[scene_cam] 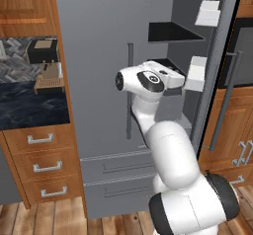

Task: Take the lemon wedge from the fridge and place it on the plate with fish on the dining counter.

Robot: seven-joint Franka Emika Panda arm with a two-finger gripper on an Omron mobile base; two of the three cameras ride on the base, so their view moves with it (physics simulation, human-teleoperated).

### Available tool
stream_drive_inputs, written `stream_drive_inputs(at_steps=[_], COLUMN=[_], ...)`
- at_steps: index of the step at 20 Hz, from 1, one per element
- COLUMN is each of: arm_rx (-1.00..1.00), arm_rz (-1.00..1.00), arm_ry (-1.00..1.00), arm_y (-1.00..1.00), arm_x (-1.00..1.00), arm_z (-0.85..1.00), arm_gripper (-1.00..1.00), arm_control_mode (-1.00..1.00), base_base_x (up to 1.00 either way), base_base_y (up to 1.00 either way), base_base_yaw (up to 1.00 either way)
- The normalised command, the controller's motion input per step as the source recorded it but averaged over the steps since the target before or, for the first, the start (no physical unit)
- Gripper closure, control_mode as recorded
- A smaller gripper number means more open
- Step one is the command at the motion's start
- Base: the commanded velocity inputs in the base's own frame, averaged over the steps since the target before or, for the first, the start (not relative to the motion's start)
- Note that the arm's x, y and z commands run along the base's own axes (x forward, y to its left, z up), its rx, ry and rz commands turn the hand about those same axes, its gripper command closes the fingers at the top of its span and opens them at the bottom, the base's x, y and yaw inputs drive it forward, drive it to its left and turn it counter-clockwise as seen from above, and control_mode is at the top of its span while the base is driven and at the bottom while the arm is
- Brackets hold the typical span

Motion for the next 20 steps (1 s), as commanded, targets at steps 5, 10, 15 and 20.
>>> stream_drive_inputs(at_steps=[5,10,15,20], arm_rx=[0.08,0.13,0.15,0.25], arm_rz=[-0.14,-0.17,-0.22,-0.27], arm_ry=[0.11,0.12,0.07,0.01], arm_y=[-0.62,-0.99,-1.0,-1.0], arm_x=[0.49,0.28,-0.05,-0.87], arm_z=[0.0,0.0,0.0,0.0], arm_gripper=[-1.0,-1.0,-1.0,-1.0], arm_control_mode=[-1.0,-1.0,-1.0,-1.0], base_base_x=[0.0,0.0,0.0,0.0], base_base_y=[0.0,0.0,0.0,0.0], base_base_yaw=[0.0,0.0,0.0,0.0])
